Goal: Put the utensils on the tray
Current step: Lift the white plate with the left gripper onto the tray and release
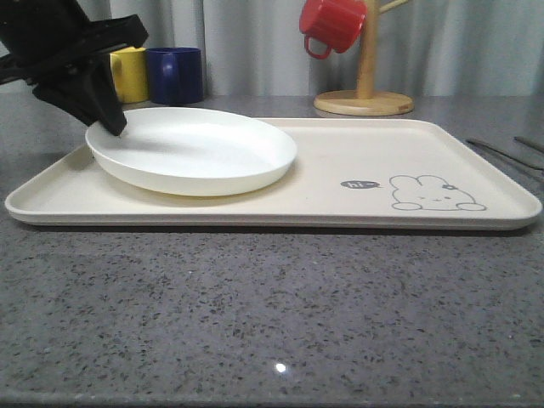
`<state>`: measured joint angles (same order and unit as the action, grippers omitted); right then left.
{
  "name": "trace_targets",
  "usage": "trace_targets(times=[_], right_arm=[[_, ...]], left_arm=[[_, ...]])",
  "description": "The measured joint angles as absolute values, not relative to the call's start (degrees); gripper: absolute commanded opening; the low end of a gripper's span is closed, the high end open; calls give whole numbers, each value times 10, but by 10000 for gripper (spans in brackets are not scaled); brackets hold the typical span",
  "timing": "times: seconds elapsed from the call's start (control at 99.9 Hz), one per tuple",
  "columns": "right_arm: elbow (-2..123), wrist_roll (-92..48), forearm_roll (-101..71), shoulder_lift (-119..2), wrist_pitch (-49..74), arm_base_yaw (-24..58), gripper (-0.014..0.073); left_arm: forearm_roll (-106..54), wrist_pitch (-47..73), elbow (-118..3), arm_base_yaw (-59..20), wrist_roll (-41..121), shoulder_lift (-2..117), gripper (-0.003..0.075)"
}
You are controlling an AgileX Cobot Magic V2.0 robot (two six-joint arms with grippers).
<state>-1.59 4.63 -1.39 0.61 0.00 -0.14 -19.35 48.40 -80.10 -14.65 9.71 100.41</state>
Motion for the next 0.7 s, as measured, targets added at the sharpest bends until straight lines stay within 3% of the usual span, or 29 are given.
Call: trace_targets(times=[0.08,0.25,0.35,0.701], right_arm=[[-16,46,-14,6,0,-1,-68],[-16,46,-14,6,0,-1,-68],[-16,46,-14,6,0,-1,-68],[-16,46,-14,6,0,-1,-68]], left_arm=[[-194,484,-801,-147,97,1008,27],[-196,483,-801,-147,97,1008,227],[-196,483,-801,-147,97,1008,305],[-198,439,-796,-147,97,957,319]])
